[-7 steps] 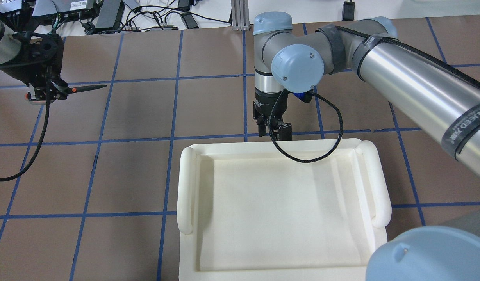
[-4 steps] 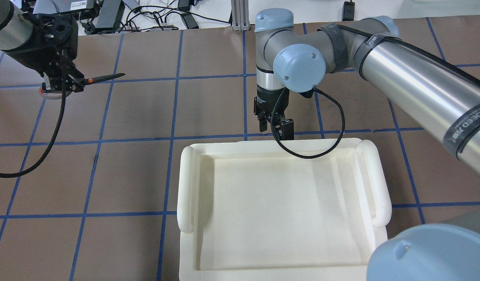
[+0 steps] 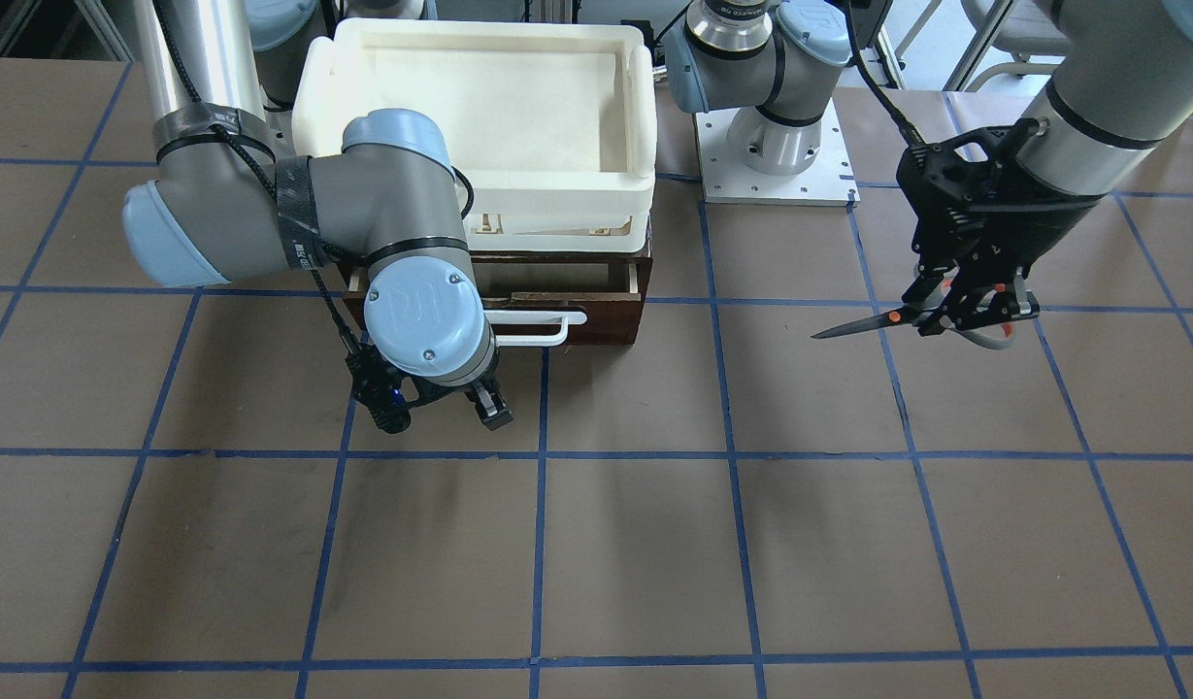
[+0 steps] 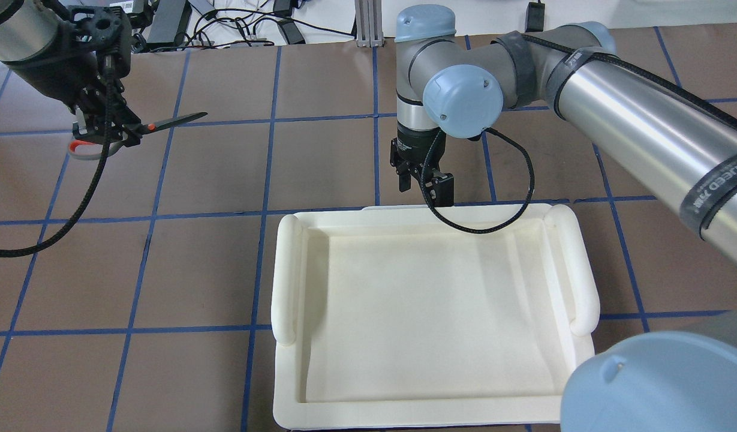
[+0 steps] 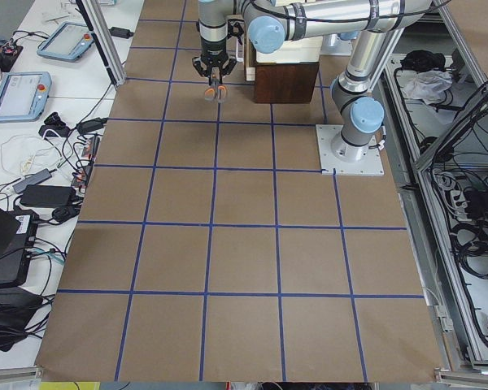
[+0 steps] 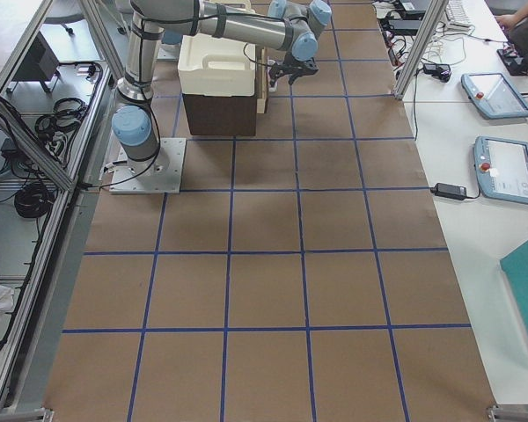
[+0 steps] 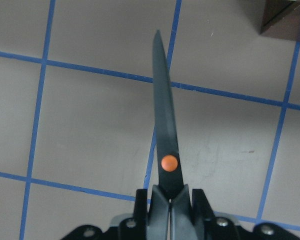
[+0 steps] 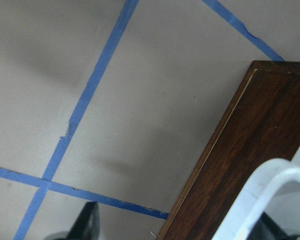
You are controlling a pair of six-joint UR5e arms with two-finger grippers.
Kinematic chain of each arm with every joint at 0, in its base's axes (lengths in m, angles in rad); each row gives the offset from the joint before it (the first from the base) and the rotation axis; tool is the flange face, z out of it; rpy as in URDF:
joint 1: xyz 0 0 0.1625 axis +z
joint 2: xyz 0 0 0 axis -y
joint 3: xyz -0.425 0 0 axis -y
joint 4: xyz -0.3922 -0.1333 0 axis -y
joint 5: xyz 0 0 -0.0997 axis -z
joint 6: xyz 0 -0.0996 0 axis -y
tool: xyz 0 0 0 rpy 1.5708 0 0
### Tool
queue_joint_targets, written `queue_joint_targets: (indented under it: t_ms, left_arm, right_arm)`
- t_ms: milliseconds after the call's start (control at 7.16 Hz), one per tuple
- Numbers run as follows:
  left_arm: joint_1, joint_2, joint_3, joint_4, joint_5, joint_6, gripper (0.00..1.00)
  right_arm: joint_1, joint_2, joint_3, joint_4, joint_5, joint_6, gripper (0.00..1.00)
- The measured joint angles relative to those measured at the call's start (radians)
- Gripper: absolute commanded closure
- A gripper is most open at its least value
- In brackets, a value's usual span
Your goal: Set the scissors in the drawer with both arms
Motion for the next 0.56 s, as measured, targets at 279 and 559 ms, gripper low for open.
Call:
queue_joint_targets:
  t_ms: [279, 559]
  left_arm:
    - [-0.057, -0.012, 0.008, -0.028, 0.029, -0.055, 1.00]
    - [-0.086, -0.018, 0.010, -0.047, 0.043, -0.066, 1.00]
  right_arm:
    - [-0.007, 0.012, -0.007, -0.026, 0.001, -0.010, 0.00]
    - [-0.012, 0.016, -0.021, -0.033, -0.003, -0.013, 0.00]
